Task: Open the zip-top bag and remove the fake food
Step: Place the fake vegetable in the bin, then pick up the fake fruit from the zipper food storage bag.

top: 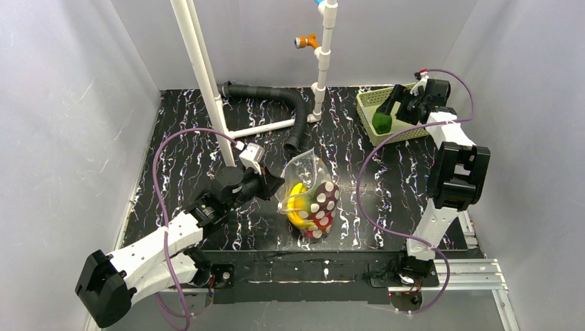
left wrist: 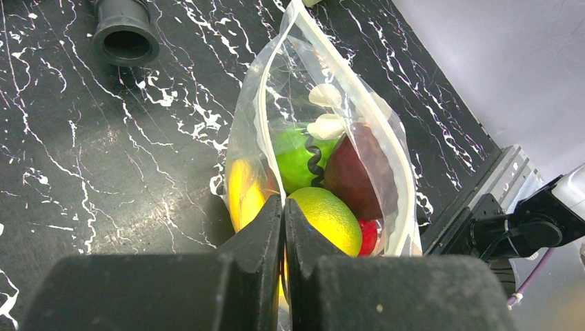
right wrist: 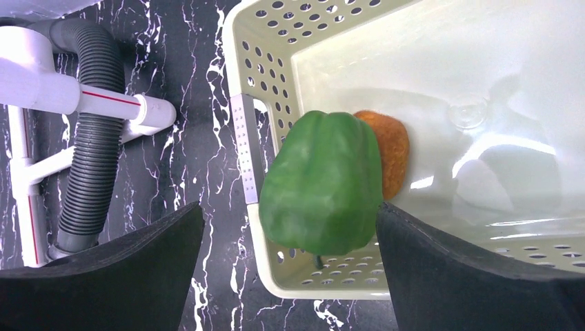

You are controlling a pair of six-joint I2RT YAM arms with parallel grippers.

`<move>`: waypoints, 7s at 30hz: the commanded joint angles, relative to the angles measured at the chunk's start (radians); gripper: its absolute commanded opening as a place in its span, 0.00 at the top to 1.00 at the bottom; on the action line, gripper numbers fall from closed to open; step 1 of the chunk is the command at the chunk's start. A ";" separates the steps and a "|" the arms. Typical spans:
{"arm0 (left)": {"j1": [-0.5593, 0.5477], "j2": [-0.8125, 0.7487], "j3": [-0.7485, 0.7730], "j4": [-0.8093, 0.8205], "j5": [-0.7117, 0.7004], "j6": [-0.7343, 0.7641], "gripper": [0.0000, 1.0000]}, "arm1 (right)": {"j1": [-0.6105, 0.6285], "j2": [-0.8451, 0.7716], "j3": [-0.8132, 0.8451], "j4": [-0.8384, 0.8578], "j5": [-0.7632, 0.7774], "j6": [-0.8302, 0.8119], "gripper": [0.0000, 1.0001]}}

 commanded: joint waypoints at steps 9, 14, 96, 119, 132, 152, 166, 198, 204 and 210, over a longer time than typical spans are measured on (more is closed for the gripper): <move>0.004 -0.029 0.008 0.036 0.022 -0.010 1.00 | -0.007 -0.125 -0.048 0.026 -0.138 -0.082 0.02; 0.005 -0.027 0.021 0.035 0.044 -0.015 1.00 | -0.005 -0.232 -0.161 0.053 -0.303 -0.111 0.02; 0.002 0.193 0.222 0.206 0.115 -0.026 1.00 | 0.904 -0.430 -0.286 -0.297 0.066 -0.290 0.02; 0.001 0.158 0.180 0.225 0.014 0.000 1.00 | 1.010 -0.339 -0.338 -0.157 0.370 0.115 0.02; 0.001 0.127 0.142 0.235 0.014 -0.005 1.00 | 1.035 -0.315 -0.349 -0.128 0.435 0.029 0.35; 0.002 0.075 0.040 0.329 0.080 -0.076 1.00 | 0.992 -0.169 -0.175 -0.164 0.397 0.202 0.06; 0.002 0.107 0.022 0.421 0.100 -0.144 1.00 | 0.997 -0.058 -0.124 -0.160 0.523 0.194 0.10; 0.001 0.011 0.012 0.174 -0.097 -0.046 1.00 | 0.998 -0.271 -0.245 -0.164 0.298 -0.087 0.17; 0.001 0.004 0.012 0.155 -0.112 -0.029 1.00 | 0.999 -0.297 -0.227 -0.201 0.298 -0.113 0.11; 0.002 0.009 0.019 0.154 -0.108 -0.023 1.00 | 0.998 -0.316 -0.248 -0.244 0.255 -0.104 0.16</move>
